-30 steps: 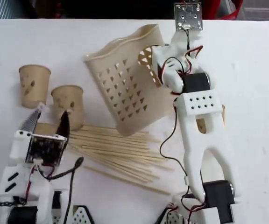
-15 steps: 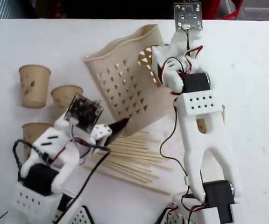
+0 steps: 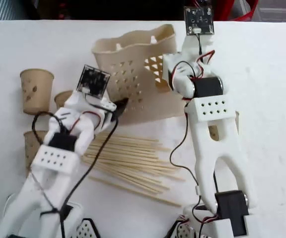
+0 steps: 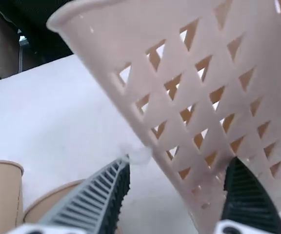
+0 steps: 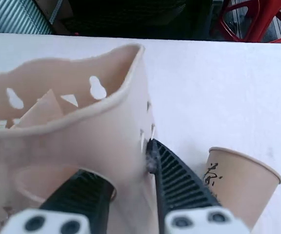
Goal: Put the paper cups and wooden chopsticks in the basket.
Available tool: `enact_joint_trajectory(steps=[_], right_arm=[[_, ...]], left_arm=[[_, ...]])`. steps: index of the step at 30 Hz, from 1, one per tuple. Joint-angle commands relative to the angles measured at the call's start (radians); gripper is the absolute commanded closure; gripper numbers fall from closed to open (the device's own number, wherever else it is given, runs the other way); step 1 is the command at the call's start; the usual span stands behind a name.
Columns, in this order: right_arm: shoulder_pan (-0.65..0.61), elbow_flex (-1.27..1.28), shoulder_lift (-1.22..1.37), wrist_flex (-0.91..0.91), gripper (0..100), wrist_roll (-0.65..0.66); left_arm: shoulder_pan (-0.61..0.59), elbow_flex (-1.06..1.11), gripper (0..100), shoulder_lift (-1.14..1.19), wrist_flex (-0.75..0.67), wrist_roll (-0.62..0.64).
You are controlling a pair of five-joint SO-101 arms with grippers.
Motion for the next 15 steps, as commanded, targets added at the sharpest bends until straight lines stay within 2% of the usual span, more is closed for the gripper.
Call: enact_joint_trajectory(steps=[1,10,15], right_arm=[[-0.022,0.075,-0.09,-0.016,98.3,-0.003],[-0.024,0.614,-0.252,-0.355,98.3,-0.002],[-0.025,0.755,-0.306,-0.473,98.3,-0.002]], left_arm=[[-0.039,-0.054,69,0.051,-0.049,0.008],[-0.044,-0.048,69,0.054,-0.02,0.009],[-0.044,-0.055,69,0.044,0.054,0.006]])
